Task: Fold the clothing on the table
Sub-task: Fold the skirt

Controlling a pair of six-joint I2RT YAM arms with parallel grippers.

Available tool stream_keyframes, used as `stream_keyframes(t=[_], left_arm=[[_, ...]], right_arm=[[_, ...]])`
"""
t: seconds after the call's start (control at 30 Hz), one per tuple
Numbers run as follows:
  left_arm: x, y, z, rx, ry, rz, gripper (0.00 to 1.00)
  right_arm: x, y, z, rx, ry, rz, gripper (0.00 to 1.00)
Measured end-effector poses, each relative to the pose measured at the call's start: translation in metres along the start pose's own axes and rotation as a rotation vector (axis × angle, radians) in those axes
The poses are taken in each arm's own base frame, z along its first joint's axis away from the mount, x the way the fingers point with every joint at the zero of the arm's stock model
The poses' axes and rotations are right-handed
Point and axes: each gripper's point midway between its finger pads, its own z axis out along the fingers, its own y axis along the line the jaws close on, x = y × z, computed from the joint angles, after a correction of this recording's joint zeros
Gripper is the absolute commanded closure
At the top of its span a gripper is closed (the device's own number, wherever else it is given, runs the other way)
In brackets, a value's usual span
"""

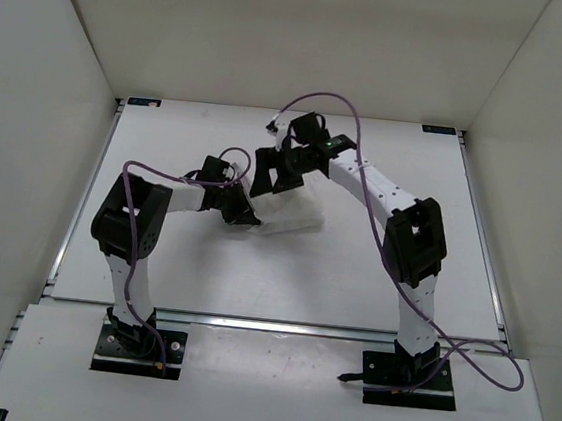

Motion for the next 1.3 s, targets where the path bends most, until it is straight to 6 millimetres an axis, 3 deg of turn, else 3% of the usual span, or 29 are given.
stream_keyframes(t=[0.1,0.2,0.23,0.27,0.33,0.37,0.43,0.5,0.67,0.8,0.97,1.07,1.2,1.3], left_arm=[[-0.001,0.003,-0.002,0.001,0.007,-0.004,1.0],[-0.001,0.006,-0.005,-0.001,0.015,-0.01,1.0],[-0.001,0.007,-0.007,-0.002,0.018,-0.014,0.97],[-0.001,0.008,-0.01,-0.005,0.021,-0.02,0.94],[-0.003,0.011,-0.019,-0.006,0.026,-0.033,0.73],[-0.005,0.011,-0.025,-0.003,0.022,-0.037,0.69],[-0.012,0.007,-0.043,0.012,0.004,-0.045,0.54],[-0.022,-0.002,-0.064,0.029,-0.03,-0.031,0.44],[-0.057,-0.044,-0.111,0.08,-0.162,0.06,0.44],[-0.064,-0.081,-0.126,0.129,-0.215,0.141,0.53],[-0.031,-0.103,-0.102,0.138,-0.149,0.208,0.74],[0.001,-0.103,-0.078,0.124,-0.087,0.244,0.84],[0.048,-0.062,-0.047,0.018,0.025,0.236,0.92],[0.06,-0.02,-0.03,-0.092,0.071,0.198,0.93]], right_arm=[[-0.045,-0.011,-0.039,0.019,-0.131,0.014,0.26],[-0.081,-0.019,-0.091,0.061,-0.282,-0.001,0.53],[-0.088,-0.02,-0.107,0.077,-0.326,-0.01,0.73],[-0.093,-0.021,-0.124,0.091,-0.373,-0.023,1.0],[-0.089,-0.02,-0.143,0.099,-0.411,-0.01,1.0],[-0.084,-0.023,-0.146,0.105,-0.41,0.004,1.0],[-0.072,-0.033,-0.137,0.111,-0.387,0.02,1.0],[-0.05,-0.047,-0.11,0.113,-0.314,0.052,1.0],[0.006,-0.067,-0.042,0.095,-0.12,0.123,1.0],[0.023,-0.069,-0.015,0.082,-0.053,0.11,1.0],[0.03,-0.07,0.006,0.073,-0.029,0.08,1.0],[0.033,-0.076,0.017,0.067,-0.033,0.082,1.0],[0.048,-0.088,0.025,0.078,-0.026,0.106,1.0],[0.05,-0.095,0.025,0.078,-0.037,0.125,1.0]])
